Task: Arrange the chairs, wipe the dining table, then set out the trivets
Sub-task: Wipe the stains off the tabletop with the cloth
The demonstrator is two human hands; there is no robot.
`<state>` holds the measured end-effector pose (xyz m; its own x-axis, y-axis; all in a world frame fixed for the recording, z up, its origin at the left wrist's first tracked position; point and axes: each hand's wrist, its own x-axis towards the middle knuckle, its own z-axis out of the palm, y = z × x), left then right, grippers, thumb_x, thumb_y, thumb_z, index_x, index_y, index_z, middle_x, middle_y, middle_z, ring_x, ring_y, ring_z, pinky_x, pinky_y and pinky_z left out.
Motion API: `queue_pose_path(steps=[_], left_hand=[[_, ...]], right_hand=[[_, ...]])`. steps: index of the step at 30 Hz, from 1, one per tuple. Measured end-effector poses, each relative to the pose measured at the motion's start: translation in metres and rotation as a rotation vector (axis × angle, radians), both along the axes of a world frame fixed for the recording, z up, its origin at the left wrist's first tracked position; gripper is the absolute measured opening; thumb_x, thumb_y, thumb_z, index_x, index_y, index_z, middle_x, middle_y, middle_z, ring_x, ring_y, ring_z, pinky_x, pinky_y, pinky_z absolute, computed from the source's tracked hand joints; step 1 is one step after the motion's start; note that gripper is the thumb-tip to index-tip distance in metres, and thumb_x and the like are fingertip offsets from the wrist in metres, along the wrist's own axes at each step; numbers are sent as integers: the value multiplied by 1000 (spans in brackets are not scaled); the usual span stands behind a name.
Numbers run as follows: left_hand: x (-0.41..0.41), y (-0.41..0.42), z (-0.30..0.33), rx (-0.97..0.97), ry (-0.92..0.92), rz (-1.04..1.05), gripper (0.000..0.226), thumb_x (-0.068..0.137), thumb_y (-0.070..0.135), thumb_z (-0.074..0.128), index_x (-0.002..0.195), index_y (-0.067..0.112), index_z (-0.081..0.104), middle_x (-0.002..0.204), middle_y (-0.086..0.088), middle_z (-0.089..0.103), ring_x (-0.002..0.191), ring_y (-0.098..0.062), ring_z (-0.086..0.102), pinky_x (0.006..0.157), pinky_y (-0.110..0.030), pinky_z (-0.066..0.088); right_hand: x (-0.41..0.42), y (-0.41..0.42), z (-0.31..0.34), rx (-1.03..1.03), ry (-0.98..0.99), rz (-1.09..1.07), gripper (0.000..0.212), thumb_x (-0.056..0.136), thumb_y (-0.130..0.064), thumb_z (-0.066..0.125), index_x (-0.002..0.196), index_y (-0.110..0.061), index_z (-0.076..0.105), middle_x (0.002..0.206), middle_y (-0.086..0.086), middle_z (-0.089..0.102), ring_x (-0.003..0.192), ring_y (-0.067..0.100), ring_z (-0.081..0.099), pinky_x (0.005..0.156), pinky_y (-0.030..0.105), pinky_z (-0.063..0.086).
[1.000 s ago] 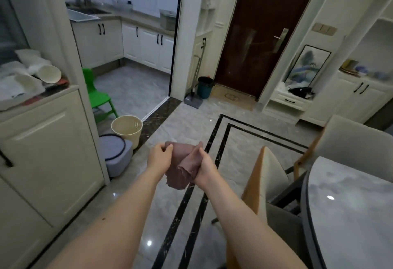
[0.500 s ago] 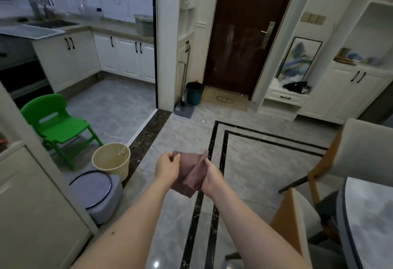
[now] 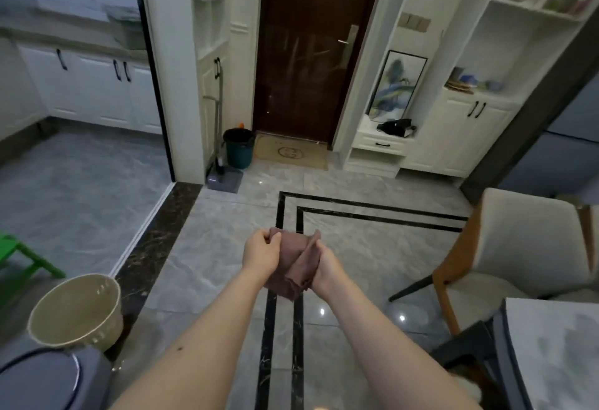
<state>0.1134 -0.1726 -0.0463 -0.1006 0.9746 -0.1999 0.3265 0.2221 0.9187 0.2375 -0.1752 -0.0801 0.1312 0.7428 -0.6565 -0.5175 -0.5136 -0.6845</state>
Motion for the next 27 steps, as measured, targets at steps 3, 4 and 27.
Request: queue_pose_path(steps=[3, 4, 27], left_hand=[[26, 55, 2, 0, -17, -83, 26, 97, 26, 49, 112, 8, 59, 109, -9, 61, 98, -23, 55, 85, -31, 44], [33, 71, 4, 6, -16, -121, 26, 97, 26, 49, 112, 7, 59, 107, -9, 61, 99, -23, 56, 85, -31, 44], [434, 213, -7, 67, 43, -924, 18, 94, 22, 54, 79, 11, 52, 86, -12, 62, 88, -29, 59, 70, -31, 39]], right_hand=[[23, 33, 11, 105, -84, 3, 65, 97, -54, 37, 138, -5, 47, 137, 21, 51, 127, 39, 49, 105, 53, 40], [32, 49, 6, 105, -77, -17, 64, 97, -54, 37, 137, -5, 47, 138, 21, 51, 127, 39, 48, 105, 54, 40], [363, 106, 3, -91, -127, -757, 9, 94, -12, 55, 90, -6, 61, 76, 10, 63, 60, 17, 62, 43, 22, 46]])
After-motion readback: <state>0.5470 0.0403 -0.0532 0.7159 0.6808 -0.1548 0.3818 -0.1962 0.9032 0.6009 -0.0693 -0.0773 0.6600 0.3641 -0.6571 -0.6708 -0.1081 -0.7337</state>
